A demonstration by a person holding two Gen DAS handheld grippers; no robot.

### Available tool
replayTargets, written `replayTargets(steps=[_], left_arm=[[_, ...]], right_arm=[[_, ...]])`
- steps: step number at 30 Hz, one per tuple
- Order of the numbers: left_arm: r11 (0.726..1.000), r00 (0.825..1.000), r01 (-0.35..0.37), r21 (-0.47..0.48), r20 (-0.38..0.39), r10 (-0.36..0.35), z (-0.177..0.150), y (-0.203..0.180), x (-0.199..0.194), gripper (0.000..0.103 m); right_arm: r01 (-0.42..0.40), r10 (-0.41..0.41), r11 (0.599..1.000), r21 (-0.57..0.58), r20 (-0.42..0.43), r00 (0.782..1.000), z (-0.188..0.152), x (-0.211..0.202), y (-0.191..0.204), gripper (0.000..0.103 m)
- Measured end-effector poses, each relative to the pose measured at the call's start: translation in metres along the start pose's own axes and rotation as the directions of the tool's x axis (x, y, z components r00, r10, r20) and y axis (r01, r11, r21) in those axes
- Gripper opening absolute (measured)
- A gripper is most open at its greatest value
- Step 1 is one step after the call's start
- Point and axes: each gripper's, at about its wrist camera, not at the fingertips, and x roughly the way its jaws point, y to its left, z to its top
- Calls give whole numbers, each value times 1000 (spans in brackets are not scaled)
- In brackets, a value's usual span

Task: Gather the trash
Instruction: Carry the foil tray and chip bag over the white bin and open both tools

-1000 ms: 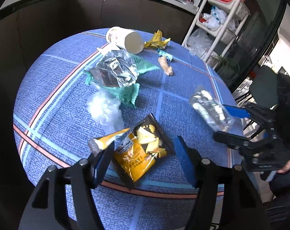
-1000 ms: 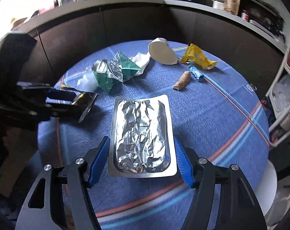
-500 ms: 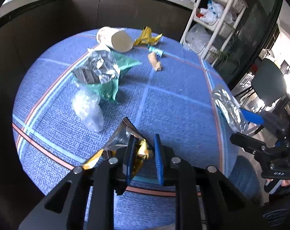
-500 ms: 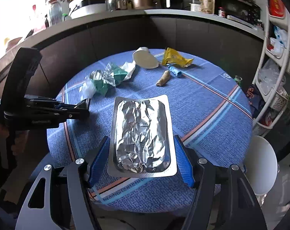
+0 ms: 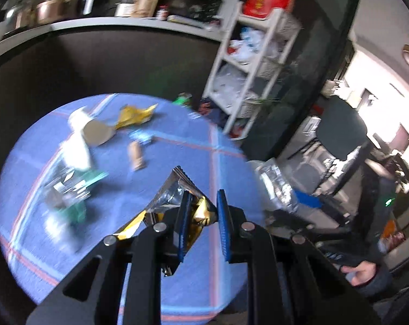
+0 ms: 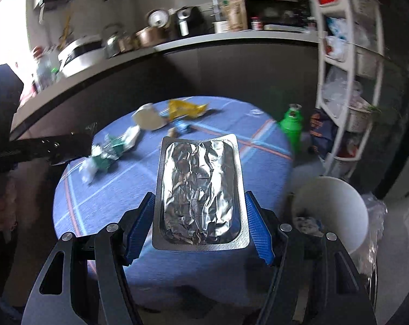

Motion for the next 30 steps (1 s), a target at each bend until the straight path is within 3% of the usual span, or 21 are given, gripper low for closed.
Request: replayTargets(steps=[7, 13, 23, 30], left_arm=[[988, 989, 145, 61, -29, -143, 27, -67, 55, 20], [968, 966, 242, 60, -110, -234, 41, -112, 123, 20], [963, 935, 267, 32, -250, -251, 41, -153, 230, 20], [972, 927, 229, 57, -319, -200, 30, -168, 284, 20]], right_arm=[[96, -100, 988, 123, 25, 995, -12, -12, -67, 62], [152, -158, 967, 205, 14, 987, -30, -10, -119, 62], [223, -219, 934, 278, -47, 975, -56, 20, -187, 62], [248, -234, 934, 258, -84, 969, -62, 46, -213, 62]])
